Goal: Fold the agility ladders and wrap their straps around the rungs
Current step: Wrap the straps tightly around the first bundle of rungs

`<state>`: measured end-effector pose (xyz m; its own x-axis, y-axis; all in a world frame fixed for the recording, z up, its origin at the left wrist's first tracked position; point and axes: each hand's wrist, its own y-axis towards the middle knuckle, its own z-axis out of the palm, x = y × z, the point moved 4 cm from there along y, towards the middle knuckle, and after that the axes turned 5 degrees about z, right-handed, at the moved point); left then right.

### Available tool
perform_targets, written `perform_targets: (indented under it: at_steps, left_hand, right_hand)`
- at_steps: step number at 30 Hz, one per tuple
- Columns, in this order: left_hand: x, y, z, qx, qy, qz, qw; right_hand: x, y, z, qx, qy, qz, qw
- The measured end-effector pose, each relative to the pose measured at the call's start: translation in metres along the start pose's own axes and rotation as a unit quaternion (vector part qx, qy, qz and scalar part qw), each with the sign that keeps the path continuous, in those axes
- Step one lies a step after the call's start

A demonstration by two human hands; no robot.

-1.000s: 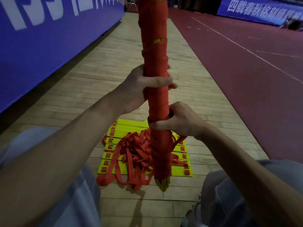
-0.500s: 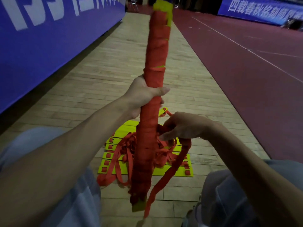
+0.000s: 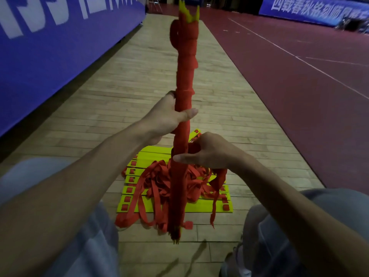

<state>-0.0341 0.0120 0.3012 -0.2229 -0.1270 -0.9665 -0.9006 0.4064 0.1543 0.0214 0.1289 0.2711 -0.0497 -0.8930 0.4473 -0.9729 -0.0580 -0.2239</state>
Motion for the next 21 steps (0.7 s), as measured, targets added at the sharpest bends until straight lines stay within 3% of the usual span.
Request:
perform_targets:
  at_steps: [7,12,18,21]
  left_hand:
    - [0.003,-0.001,-0.008,-0.118,0.086,0.002,0.989]
    - [-0.005,-0.004,-0.008,-0.168,0.068,0.034,0.983]
    - [-0.011,-0.005,-0.001,-0.057,-0.156,-0.007,0.986]
    - [-0.019,-0.011,-0.001,0.016,-0.148,-0.009,0.989]
  right_hand:
    - [0.011,-0.003,0.014,-0.073,0.010,-0.003,0.997]
    - [0.012,-0.002,0.005,-0.088,0.059,0.011,0.994]
    - [0.011,-0.004,-0.006,-0.021,0.134,-0.009,0.991]
    - [0.012,-0.007,-0.006,0.012,0.147,-0.018,0.989]
